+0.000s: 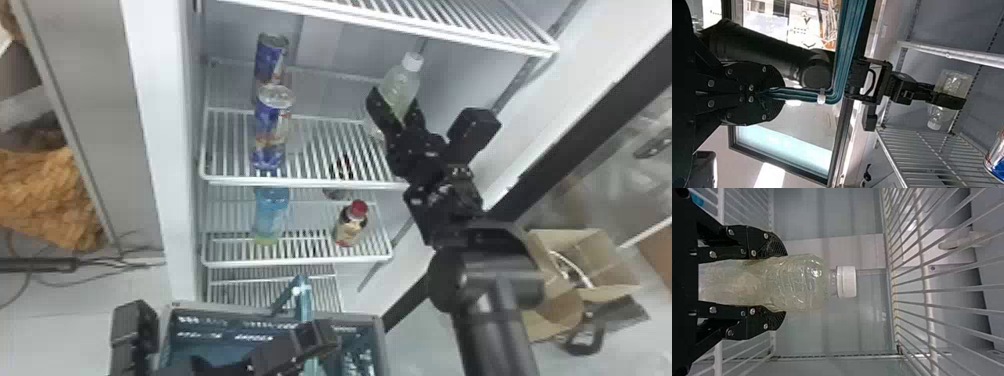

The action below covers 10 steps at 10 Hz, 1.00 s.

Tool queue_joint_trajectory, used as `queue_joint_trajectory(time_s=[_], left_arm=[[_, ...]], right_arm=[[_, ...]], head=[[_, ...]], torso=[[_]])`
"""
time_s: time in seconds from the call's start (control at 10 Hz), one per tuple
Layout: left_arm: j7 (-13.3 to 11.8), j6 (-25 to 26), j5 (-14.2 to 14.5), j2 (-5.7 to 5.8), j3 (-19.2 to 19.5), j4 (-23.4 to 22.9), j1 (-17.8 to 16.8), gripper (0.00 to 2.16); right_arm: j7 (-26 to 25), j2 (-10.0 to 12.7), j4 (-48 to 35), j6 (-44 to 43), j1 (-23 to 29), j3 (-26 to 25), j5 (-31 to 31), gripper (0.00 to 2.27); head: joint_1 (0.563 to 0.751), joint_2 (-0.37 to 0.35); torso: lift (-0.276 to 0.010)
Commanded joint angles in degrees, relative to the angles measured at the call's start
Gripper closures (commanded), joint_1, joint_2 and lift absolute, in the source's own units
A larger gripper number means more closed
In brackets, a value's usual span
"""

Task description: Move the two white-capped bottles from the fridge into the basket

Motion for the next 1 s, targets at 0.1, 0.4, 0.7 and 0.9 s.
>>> queue_joint_trajectory(time_s=[0.1,0.4,0.7,0.9], left_arm=[[-0.09,-0.14,-0.06,-0.03,0.12,0.00,0.14,1.18],[-0.09,-0.14,-0.06,-0.03,0.01,0.00,0.14,1.18],[-0.09,-0.14,-0.06,-0.11,0.01,0.00,0.28,1.18],[-0.09,-0.14,-0.06,-0.11,0.12,0.00,0.42,1.18]], right_arm=[[0.36,0.00,-9.25,2.73,6.27,-0.82,-1.13,0.83],[0.80,0.00,-17.13,3.99,12.74,-1.05,-4.44,0.83],[1.24,0.35,-24.44,5.68,19.21,-1.85,-5.47,0.83],[1.68,0.62,-29.50,7.93,23.57,-2.88,-5.58,0.83]], head=[[0.695,-0.350],[0.695,-0.350],[0.695,-0.350],[0.695,-0.350]], torso=[[0.000],[0.000],[0.000],[0.000]])
